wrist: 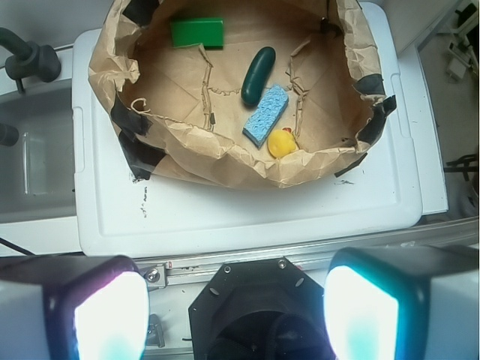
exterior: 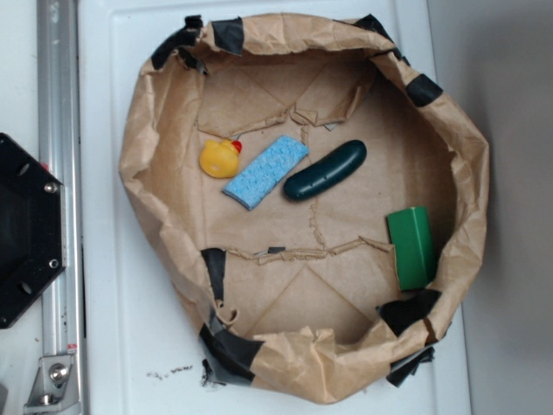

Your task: Grab the plastic pickle.

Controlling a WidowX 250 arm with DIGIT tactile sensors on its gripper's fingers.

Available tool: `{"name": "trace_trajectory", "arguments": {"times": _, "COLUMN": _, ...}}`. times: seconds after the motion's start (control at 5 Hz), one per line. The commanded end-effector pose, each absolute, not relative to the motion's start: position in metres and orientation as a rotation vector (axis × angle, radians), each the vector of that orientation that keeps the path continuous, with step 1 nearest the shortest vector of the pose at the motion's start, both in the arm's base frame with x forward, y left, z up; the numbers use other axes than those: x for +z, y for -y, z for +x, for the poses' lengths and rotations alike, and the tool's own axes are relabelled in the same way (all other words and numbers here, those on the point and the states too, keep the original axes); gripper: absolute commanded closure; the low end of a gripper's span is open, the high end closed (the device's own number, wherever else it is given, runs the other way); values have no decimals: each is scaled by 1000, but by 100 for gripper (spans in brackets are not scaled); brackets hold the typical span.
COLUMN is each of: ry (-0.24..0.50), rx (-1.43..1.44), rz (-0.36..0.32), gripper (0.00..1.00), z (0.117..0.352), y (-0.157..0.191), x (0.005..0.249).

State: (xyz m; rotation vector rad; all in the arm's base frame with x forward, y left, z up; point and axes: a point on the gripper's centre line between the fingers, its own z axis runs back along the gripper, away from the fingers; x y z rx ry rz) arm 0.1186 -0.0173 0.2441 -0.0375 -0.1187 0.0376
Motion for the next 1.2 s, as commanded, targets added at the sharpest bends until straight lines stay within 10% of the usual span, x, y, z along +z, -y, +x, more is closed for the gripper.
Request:
{"name": "trace_trajectory", "arguments": {"times": 0.0, "ry": 119, "rx": 38, "rz": -38, "gripper": 0, "z": 119, "y": 17, "x": 244}}
{"name": "trace_trajectory", "arguments": {"times": 0.6, "ry": 369, "rx": 375, "rz": 3, "gripper": 0, "z": 265, "y": -5, "x": 157}}
{"name": "trace_trajectory", "arguments": {"times": 1.0, "ry": 192, "rx": 367, "rz": 5, "gripper": 0, "z": 300, "y": -41, "x": 67}}
